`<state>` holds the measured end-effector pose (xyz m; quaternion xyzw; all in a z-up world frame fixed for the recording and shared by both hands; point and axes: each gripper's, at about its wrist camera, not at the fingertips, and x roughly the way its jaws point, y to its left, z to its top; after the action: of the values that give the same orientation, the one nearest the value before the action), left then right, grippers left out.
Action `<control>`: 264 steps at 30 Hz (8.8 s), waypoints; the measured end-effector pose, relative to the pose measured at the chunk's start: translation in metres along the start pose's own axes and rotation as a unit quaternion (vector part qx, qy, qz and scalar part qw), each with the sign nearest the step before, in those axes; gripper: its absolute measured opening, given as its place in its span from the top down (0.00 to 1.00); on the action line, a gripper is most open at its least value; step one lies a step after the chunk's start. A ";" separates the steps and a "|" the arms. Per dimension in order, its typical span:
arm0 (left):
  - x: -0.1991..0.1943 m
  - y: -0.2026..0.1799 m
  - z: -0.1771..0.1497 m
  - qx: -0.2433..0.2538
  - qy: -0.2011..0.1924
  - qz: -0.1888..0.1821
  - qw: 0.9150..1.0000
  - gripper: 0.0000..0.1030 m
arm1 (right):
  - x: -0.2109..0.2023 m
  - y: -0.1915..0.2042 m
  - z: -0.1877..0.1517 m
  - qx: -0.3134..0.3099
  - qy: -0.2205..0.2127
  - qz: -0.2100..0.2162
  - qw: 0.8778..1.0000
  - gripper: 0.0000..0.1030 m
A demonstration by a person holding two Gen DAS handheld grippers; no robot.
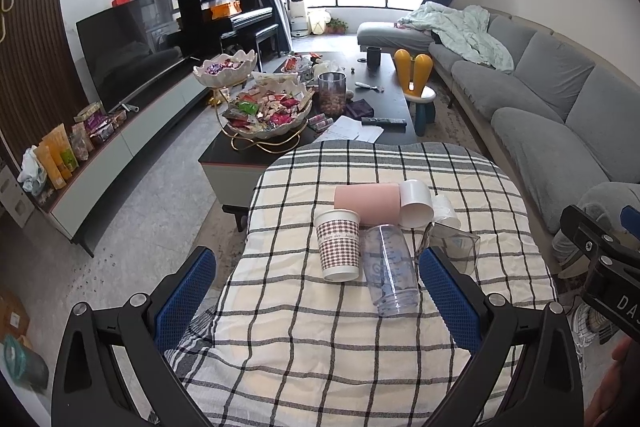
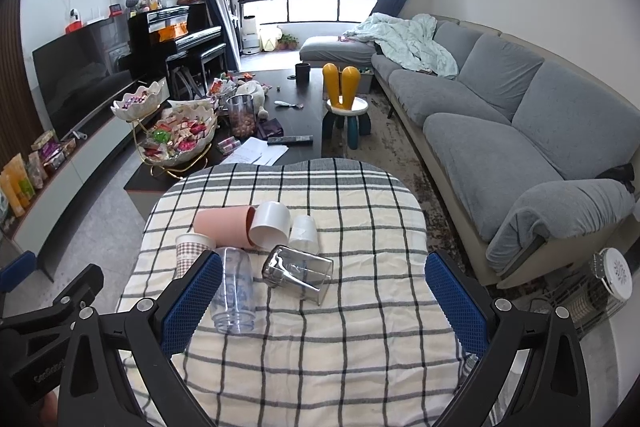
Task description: Flip cup upside down
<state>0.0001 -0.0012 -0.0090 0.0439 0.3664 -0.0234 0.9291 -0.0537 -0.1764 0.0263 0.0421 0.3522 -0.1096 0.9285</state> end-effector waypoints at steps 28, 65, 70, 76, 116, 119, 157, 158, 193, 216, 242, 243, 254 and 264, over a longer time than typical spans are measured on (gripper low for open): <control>0.107 -0.006 0.030 -0.017 0.039 0.024 0.999 0.00 | 0.150 0.005 0.029 -0.004 0.092 -0.007 0.996 0.03; 0.230 -0.020 0.040 -0.037 0.118 0.016 0.992 0.00 | 0.341 0.022 0.014 -0.009 0.290 0.023 0.957 0.45; 0.216 -0.016 0.041 -0.038 0.112 0.012 0.993 0.00 | 0.319 0.013 0.027 0.008 0.270 0.019 0.963 0.45; 0.182 0.001 0.038 -0.038 0.094 0.015 0.995 0.00 | 0.268 0.009 0.029 0.047 0.248 0.031 0.967 0.45; 0.083 0.115 -0.088 -0.043 0.096 0.043 0.994 0.00 | 0.169 0.106 -0.175 0.161 0.332 0.094 0.925 0.44; 0.083 0.114 -0.088 -0.039 0.096 0.041 0.994 0.00 | 0.167 0.108 -0.172 0.150 0.328 0.094 0.928 0.41; 0.181 -0.063 -0.079 0.016 0.480 -0.076 0.874 0.00 | 0.112 -0.056 -0.051 0.098 0.200 0.004 0.975 0.18; 0.187 -0.063 -0.081 0.017 0.495 -0.074 0.865 0.00 | 0.117 -0.055 -0.048 0.097 0.202 0.007 0.974 0.18; 0.168 -0.023 -0.086 0.008 0.453 -0.099 0.886 0.56 | 0.173 -0.039 -0.063 0.095 0.253 0.044 0.962 0.18; 0.116 -0.012 -0.140 0.019 0.001 -0.059 0.998 0.55 | 0.134 -0.029 -0.131 0.066 0.204 0.010 0.977 0.18; 0.092 -0.010 -0.141 0.016 0.055 -0.075 0.996 0.43 | 0.101 -0.029 -0.120 0.073 0.175 0.023 0.982 0.18; 0.086 -0.009 -0.139 0.017 0.055 -0.075 0.996 0.42 | 0.097 -0.028 -0.118 0.070 0.168 0.025 0.983 0.18; 0.040 0.010 -0.111 0.014 0.051 -0.071 0.996 0.27 | 0.051 -0.011 -0.101 0.036 0.072 0.005 0.997 0.18; 0.018 0.025 -0.099 -0.010 0.040 -0.053 0.998 0.15 | 0.018 -0.004 -0.093 0.028 0.006 -0.013 1.000 0.09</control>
<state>-0.0519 0.0336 -0.0920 0.0162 0.4050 -0.0675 0.9117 -0.1012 -0.1690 -0.0550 0.0639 0.3548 -0.1310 0.9235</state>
